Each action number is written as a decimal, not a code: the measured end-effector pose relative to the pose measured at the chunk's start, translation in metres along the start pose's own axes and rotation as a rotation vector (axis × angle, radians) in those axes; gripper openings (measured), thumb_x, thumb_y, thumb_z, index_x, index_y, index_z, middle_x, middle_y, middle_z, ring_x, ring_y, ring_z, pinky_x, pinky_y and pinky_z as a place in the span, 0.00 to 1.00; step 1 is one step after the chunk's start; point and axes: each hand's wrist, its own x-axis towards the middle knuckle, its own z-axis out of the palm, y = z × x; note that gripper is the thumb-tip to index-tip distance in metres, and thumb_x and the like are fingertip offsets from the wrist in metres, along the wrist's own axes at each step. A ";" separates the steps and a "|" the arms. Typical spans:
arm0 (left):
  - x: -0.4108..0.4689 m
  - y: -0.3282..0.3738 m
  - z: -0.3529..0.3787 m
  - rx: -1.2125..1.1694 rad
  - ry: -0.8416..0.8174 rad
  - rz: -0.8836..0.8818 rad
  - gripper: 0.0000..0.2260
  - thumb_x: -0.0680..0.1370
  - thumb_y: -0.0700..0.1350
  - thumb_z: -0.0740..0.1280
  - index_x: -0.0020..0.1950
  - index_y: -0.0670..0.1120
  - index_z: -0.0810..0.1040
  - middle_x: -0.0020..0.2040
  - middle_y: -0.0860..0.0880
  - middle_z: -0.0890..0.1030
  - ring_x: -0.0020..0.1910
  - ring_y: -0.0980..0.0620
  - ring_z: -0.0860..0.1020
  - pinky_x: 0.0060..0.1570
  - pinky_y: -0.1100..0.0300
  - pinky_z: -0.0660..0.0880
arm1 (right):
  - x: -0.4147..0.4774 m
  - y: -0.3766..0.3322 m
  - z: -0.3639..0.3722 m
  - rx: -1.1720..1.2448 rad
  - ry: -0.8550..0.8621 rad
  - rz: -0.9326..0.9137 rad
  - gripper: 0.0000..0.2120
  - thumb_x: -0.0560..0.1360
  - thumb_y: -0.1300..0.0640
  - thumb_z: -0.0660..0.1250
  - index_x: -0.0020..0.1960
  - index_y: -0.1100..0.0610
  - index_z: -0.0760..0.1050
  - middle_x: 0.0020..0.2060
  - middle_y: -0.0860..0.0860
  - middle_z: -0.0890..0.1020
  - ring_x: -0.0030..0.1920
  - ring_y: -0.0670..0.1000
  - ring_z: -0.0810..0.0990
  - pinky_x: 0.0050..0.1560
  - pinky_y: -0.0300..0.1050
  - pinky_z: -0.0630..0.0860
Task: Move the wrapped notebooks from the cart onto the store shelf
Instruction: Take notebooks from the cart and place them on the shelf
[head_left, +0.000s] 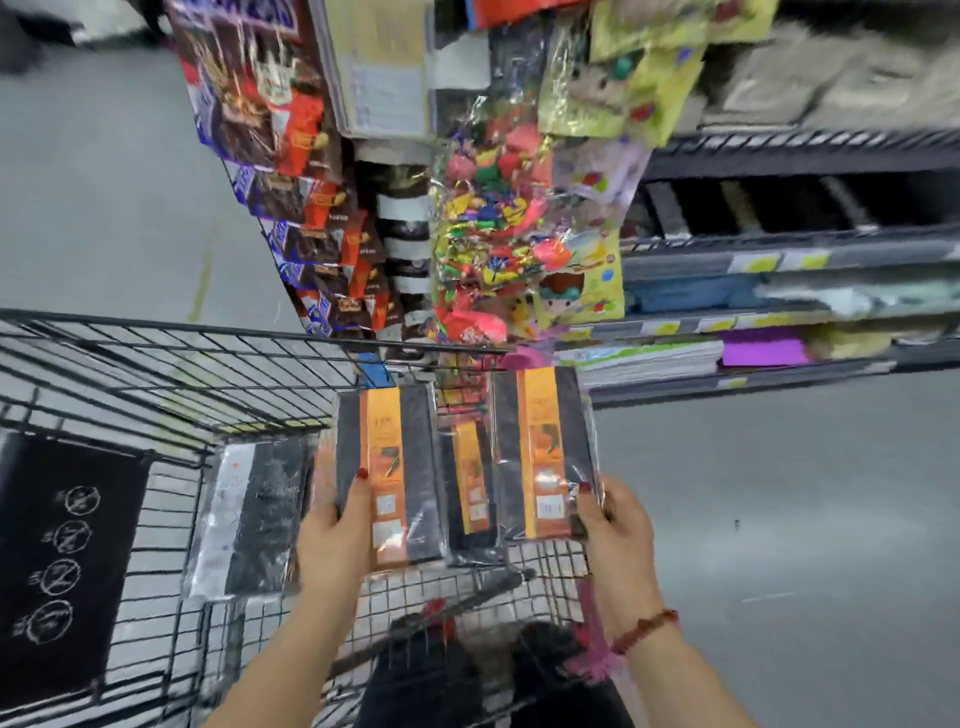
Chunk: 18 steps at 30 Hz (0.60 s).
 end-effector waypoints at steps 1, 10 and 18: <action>-0.009 0.008 0.006 0.010 -0.014 0.047 0.19 0.73 0.64 0.62 0.51 0.51 0.78 0.53 0.45 0.82 0.52 0.43 0.80 0.52 0.48 0.77 | -0.002 -0.005 -0.011 0.036 0.008 0.009 0.10 0.76 0.67 0.63 0.42 0.54 0.78 0.38 0.52 0.80 0.40 0.52 0.78 0.47 0.48 0.75; -0.126 0.060 0.096 -0.011 -0.151 0.306 0.09 0.77 0.55 0.64 0.41 0.52 0.74 0.42 0.49 0.78 0.39 0.41 0.81 0.38 0.52 0.80 | -0.007 -0.038 -0.139 0.260 0.009 -0.047 0.09 0.77 0.66 0.61 0.44 0.59 0.78 0.36 0.52 0.79 0.40 0.52 0.75 0.44 0.48 0.73; -0.231 0.055 0.221 0.015 -0.245 0.310 0.12 0.77 0.55 0.64 0.44 0.47 0.80 0.39 0.47 0.79 0.40 0.42 0.82 0.42 0.39 0.80 | 0.005 -0.051 -0.296 0.338 0.071 -0.076 0.11 0.78 0.67 0.60 0.51 0.58 0.79 0.40 0.55 0.81 0.42 0.52 0.78 0.48 0.52 0.76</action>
